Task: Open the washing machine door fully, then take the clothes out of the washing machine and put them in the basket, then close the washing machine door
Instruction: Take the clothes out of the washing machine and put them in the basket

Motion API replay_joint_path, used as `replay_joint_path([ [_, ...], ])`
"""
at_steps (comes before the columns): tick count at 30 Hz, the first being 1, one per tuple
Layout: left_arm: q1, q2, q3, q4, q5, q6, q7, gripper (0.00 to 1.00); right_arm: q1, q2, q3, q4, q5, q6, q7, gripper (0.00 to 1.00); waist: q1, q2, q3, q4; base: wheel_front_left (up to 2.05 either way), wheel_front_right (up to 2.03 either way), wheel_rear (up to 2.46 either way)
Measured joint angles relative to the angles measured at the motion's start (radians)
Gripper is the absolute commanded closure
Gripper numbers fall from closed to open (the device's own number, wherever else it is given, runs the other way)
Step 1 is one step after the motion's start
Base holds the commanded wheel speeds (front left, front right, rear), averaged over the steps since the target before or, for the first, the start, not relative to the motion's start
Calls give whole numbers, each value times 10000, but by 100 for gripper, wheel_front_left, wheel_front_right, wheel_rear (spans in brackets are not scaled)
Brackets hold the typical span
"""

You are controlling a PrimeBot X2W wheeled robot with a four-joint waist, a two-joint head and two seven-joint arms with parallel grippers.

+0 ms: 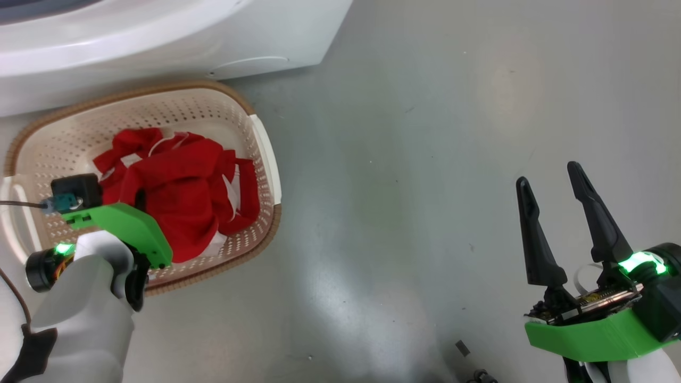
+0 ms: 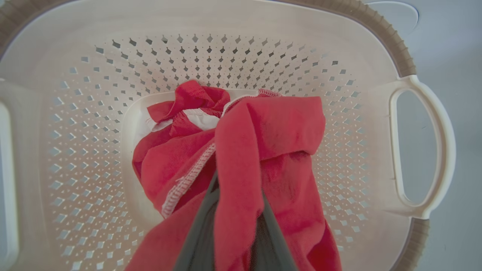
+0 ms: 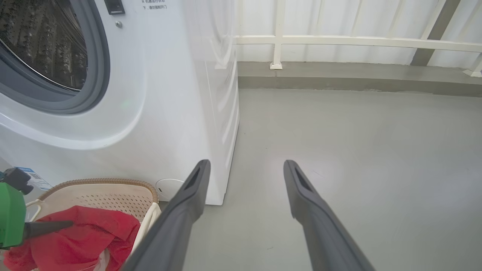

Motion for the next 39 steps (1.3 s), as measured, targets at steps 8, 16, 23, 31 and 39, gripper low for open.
replay_joint_path([
  [8, -11, -12, -142, 173, -4, -79, -104, 0, -113, 0, 44, 113, 29, 0, 0, 0, 0, 0, -18, -56, 0, 0, 0],
  [16, -18, 21, -366, 230, 115, -251, -454, 0, -114, 0, 63, 174, 42, 0, 0, 0, 1, 0, -221, 80, 0, 0, 0],
  [23, -30, 12, -347, 82, 65, -332, -1085, 0, -108, -2, -15, 221, 125, 0, 0, 0, 0, 0, -560, 219, 0, 0, 0],
  [31, 595, 0, -176, -1609, 267, 17, -1336, 0, -71, -4, -115, 295, 123, 0, 0, 0, 0, 0, -1163, 424, 0, 0, 0],
  [39, 2385, -59, 487, -4677, 788, 771, -1338, 0, 180, -4, -222, 420, 115, 0, 0, 0, 0, 0, -1898, 662, 0, 0, 0],
])
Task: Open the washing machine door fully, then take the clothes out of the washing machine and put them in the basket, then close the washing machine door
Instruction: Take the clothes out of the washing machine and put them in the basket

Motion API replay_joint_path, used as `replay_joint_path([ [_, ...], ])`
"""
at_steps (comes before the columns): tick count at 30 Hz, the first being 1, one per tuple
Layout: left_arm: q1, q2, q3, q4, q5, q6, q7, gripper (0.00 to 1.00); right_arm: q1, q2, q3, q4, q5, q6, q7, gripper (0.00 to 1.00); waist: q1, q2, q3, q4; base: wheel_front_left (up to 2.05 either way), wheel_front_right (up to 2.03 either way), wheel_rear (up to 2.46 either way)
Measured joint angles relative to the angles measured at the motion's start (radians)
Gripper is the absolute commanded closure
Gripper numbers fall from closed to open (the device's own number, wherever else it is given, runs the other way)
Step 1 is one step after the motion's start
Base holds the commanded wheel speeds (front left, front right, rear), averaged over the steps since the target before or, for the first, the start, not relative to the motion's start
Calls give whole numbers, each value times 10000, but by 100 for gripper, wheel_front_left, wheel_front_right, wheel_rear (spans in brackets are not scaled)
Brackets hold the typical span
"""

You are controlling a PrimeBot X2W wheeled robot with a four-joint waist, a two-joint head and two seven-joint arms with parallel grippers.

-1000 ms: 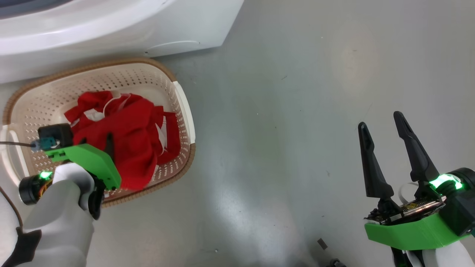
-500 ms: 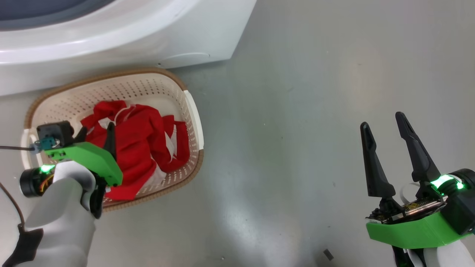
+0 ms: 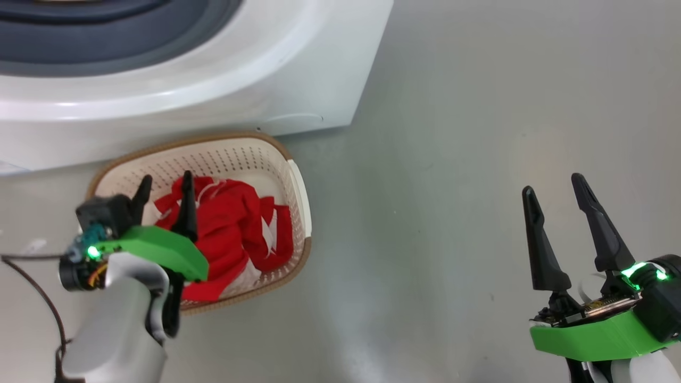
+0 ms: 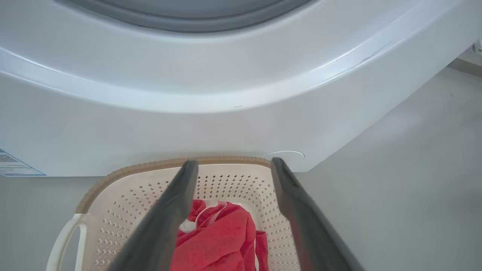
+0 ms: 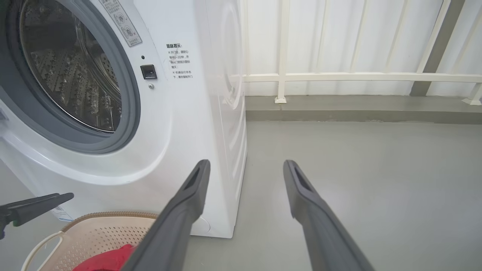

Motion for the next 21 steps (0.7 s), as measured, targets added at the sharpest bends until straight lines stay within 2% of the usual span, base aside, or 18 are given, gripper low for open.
replay_joint_path([
  [5, 1171, -15, 184, -2075, 533, 322, -29, 0, 205, 0, -169, 59, -121, 0, 0, 0, 0, 0, -536, 125, 0, 0, 0],
  [6, 1171, -15, 184, -2075, 533, 322, -29, 0, 205, 0, -169, 59, -121, 0, 0, 0, 0, 0, -536, 125, 0, 0, 0],
  [13, 2609, -4, 382, -4332, 968, 612, -42, 0, 405, -2, -566, 318, -347, 0, 0, 0, 0, 0, -1277, 280, 0, 0, 0],
  [21, 3964, 46, 441, -5963, 1319, 756, -42, 0, 766, 4, -587, 407, -339, 0, 0, 0, 0, 0, -2160, 417, 0, 0, 0],
])
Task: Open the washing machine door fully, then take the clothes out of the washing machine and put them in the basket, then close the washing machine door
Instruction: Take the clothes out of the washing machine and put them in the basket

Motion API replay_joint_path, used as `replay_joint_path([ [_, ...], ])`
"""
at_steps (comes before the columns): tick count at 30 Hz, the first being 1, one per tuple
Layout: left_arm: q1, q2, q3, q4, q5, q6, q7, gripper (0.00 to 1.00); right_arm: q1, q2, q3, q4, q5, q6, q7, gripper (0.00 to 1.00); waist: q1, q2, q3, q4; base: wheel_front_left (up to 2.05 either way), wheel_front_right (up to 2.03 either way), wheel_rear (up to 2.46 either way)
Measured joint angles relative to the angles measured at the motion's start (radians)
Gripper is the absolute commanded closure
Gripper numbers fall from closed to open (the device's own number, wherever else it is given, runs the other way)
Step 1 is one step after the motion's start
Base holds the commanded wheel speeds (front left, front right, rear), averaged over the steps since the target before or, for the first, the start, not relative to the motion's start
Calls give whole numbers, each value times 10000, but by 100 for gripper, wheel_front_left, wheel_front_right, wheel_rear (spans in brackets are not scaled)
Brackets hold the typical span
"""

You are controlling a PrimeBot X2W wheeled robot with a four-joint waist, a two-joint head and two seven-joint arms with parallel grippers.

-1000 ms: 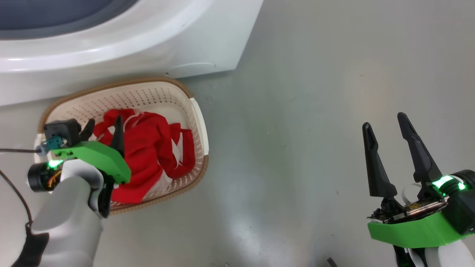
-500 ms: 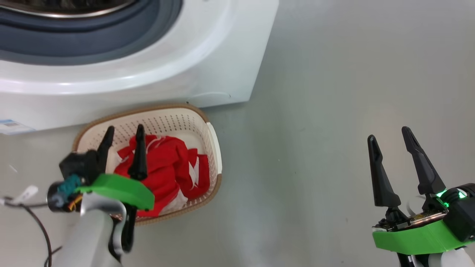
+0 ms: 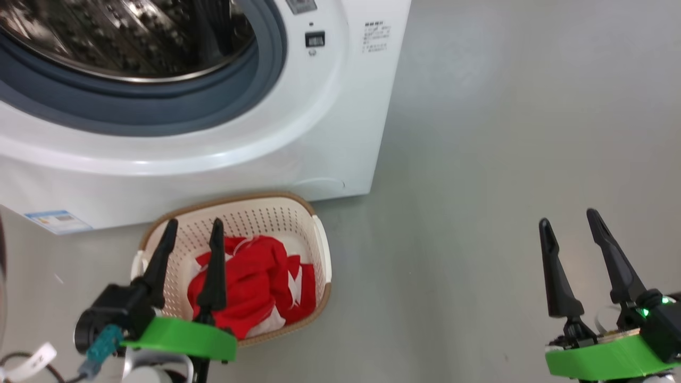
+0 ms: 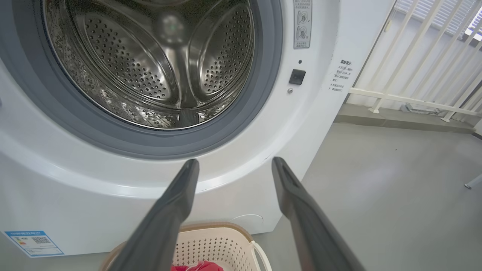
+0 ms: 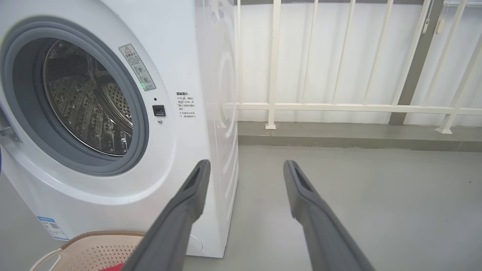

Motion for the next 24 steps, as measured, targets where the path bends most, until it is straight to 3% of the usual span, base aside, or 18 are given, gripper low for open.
replay_joint_path([
  [11, 1654, 79, 157, -1735, 861, 176, 0, 0, 929, 15, -198, -376, -387, 0, 0, 0, 0, 0, -1277, 115, 0, 0, 0],
  [24, 3281, 449, 165, -2309, 1022, 197, 4, 0, 2225, 33, -483, -598, -395, 0, 0, 0, 0, 0, -2508, 74, 0, 0, 0],
])
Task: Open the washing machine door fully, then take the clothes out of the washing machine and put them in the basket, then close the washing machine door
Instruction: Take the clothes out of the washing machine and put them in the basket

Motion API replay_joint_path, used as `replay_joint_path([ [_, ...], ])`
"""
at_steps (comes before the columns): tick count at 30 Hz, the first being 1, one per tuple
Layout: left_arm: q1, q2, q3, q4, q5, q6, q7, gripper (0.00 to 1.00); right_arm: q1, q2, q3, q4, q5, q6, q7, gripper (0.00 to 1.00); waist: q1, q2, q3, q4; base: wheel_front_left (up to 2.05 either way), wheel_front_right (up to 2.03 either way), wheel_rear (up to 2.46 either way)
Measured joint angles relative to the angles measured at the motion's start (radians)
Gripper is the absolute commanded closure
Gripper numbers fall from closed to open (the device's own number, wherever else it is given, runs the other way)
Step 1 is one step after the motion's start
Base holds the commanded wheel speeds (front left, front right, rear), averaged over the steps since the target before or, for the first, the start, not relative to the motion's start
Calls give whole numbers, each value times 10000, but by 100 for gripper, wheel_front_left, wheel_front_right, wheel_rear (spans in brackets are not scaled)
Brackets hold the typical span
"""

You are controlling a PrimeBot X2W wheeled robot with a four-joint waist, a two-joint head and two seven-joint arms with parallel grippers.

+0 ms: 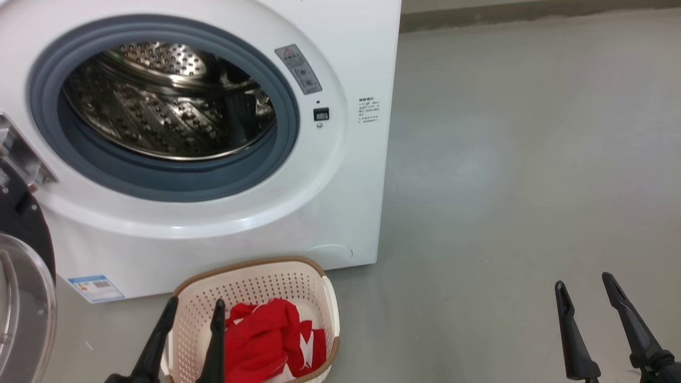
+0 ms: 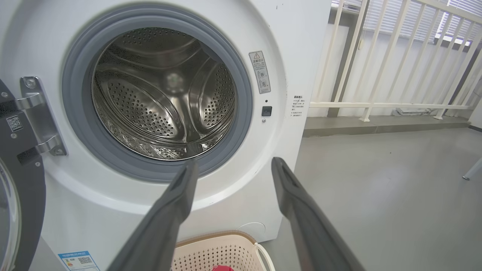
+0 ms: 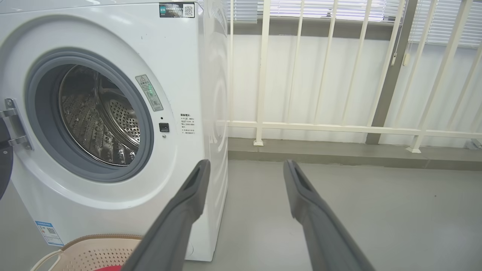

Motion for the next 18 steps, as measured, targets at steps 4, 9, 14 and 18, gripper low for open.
replay_joint_path([
  [4, 226, 146, 10, -159, 0, 65, 4, 0, 69, 6, -58, -67, 13, 0, 0, 0, 0, 0, -234, -40, 0, 0, 0],
  [9, 441, 182, 21, -318, 0, 151, 13, 0, 314, 10, -121, -174, 42, 0, 0, 0, 0, 0, -389, -71, 0, 0, 0],
  [14, 523, 217, 40, -500, 0, 238, 54, 0, 450, 15, -84, -301, 136, 0, 2, 0, 0, 0, -463, -40, 0, 0, 0],
  [18, 709, 215, 36, -531, -2, 259, 115, 0, 450, 15, -82, -426, 136, 0, 15, 0, 0, 0, -486, 32, 0, 0, 0],
])
